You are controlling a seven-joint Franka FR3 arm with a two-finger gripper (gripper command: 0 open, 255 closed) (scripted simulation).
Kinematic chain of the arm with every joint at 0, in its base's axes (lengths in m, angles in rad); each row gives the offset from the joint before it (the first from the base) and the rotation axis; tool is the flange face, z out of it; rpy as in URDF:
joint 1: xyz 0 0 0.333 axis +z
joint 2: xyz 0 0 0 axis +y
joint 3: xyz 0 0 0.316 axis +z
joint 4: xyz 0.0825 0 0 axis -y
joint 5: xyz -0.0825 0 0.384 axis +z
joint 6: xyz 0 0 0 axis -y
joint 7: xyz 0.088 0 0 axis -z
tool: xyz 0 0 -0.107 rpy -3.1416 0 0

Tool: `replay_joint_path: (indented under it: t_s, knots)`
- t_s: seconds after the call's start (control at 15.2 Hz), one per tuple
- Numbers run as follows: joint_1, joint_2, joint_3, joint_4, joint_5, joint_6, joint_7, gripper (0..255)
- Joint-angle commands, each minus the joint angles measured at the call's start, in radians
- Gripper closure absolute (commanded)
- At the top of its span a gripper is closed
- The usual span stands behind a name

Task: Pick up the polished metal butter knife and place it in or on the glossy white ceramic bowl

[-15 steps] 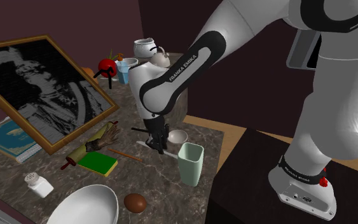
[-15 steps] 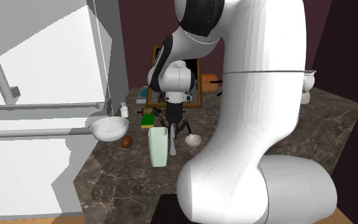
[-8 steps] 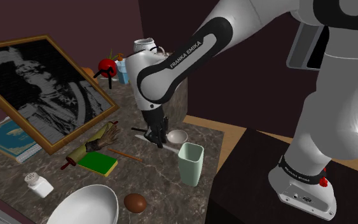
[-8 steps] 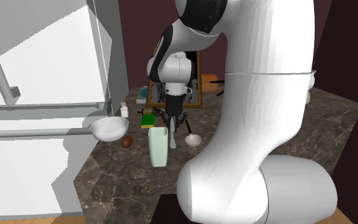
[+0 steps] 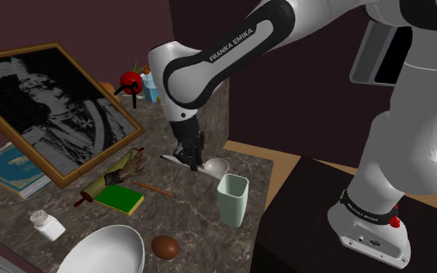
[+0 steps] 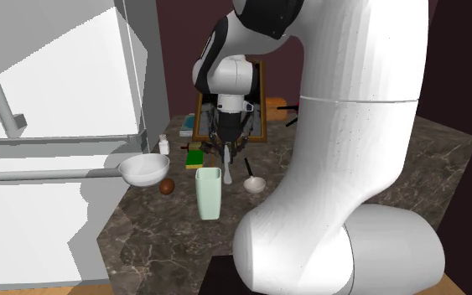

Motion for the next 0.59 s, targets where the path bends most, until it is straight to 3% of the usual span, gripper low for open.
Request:
replay_joint_path:
  t_s: [0.0, 0.33, 0.53]
  knots:
    - [-0.001, -0.013, 0.0, 0.012, 0.002, -0.026, 0.0, 255]
    - [-0.003, -0.038, -0.001, 0.045, 0.006, -0.083, 0.001, 255]
    - [0.035, 0.011, 0.03, 0.108, 0.002, -0.091, 0.072, 255]
